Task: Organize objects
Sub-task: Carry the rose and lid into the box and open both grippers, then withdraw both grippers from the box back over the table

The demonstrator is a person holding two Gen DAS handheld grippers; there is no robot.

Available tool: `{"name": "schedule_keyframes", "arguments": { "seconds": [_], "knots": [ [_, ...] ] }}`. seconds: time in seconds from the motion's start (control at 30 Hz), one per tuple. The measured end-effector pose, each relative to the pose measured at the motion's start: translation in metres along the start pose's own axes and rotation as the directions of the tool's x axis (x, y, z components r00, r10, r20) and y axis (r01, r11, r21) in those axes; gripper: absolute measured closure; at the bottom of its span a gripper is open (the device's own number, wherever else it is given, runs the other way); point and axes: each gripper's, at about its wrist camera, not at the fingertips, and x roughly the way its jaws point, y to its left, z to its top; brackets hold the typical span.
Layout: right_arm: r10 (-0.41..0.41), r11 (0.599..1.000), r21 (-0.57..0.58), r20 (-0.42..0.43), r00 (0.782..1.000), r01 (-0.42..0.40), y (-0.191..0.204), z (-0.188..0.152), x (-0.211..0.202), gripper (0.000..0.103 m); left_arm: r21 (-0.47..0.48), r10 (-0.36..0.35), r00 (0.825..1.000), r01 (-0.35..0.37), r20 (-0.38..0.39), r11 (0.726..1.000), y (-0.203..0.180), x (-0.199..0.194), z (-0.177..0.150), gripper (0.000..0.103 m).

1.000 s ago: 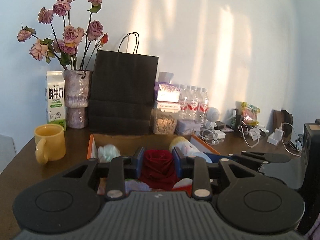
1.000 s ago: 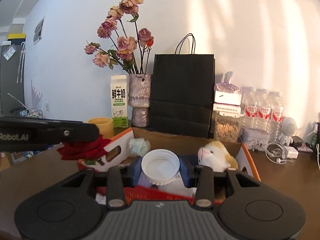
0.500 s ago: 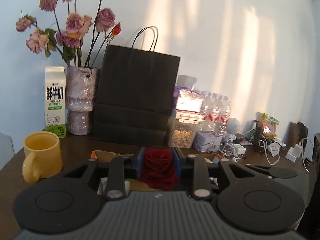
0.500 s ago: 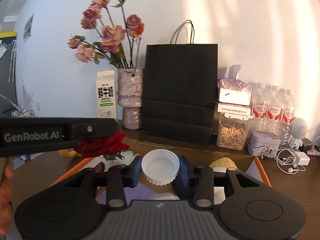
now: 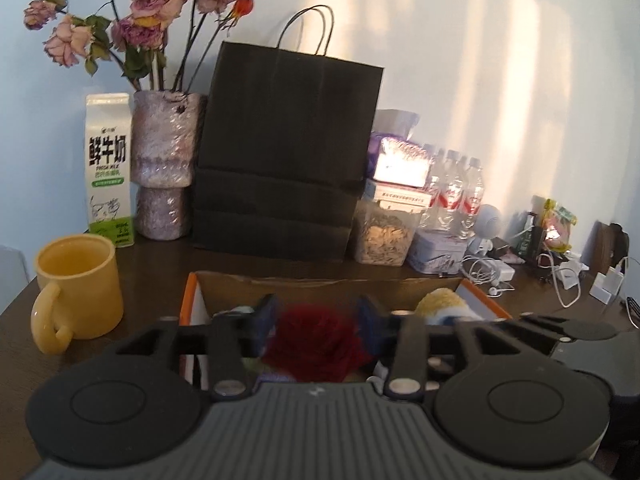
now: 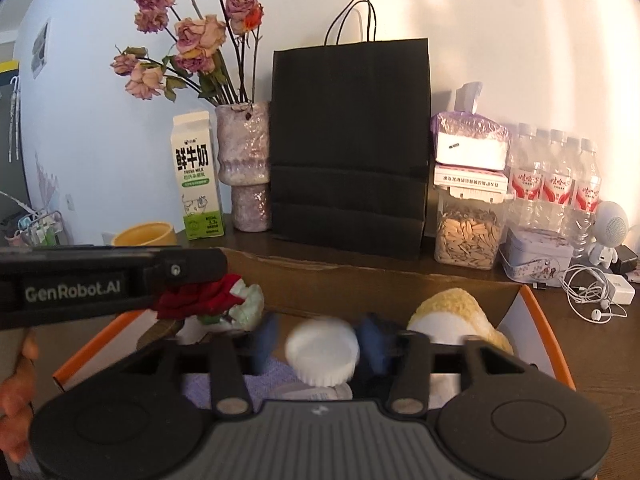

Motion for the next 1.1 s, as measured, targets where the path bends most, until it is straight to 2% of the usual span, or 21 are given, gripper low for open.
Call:
{"name": "schedule_keyframes", "arguments": {
  "seconds": [0.03,0.1,0.2,0.23,0.67,1.1],
  "knots": [
    [-0.002,1.0,-0.002,0.0,1.0,0.002,0.0,0.0,-0.001,0.022,-0.001,0.011,1.0,-0.011,0.001,1.0,0.0,0.0,0.0,0.014],
    [0.0,1.0,-0.005,0.003,1.0,0.0,0.001,0.0,-0.003,0.012,0.01,0.038,0.999,-0.038,0.018,0.999,-0.001,-0.003,0.0,0.0],
    [-0.002,1.0,-0.01,0.004,1.0,0.002,0.003,0.0,-0.004,0.0,0.013,0.05,0.998,-0.05,0.024,0.999,-0.002,-0.004,0.001,0.0],
    [-0.001,1.0,-0.011,0.003,1.0,0.001,0.003,0.0,-0.004,0.0,0.012,0.047,0.999,-0.048,0.021,0.999,-0.002,-0.004,0.001,0.0],
    [0.006,1.0,-0.013,0.003,1.0,-0.006,0.005,0.0,-0.006,0.0,0.015,0.038,0.999,-0.038,0.03,0.999,-0.005,-0.009,0.003,0.0],
    [0.015,1.0,-0.027,0.035,0.999,-0.014,0.014,-0.005,-0.038,0.0,0.007,0.053,0.997,-0.054,0.056,0.999,-0.001,-0.049,-0.003,0.0]
  ]
}}
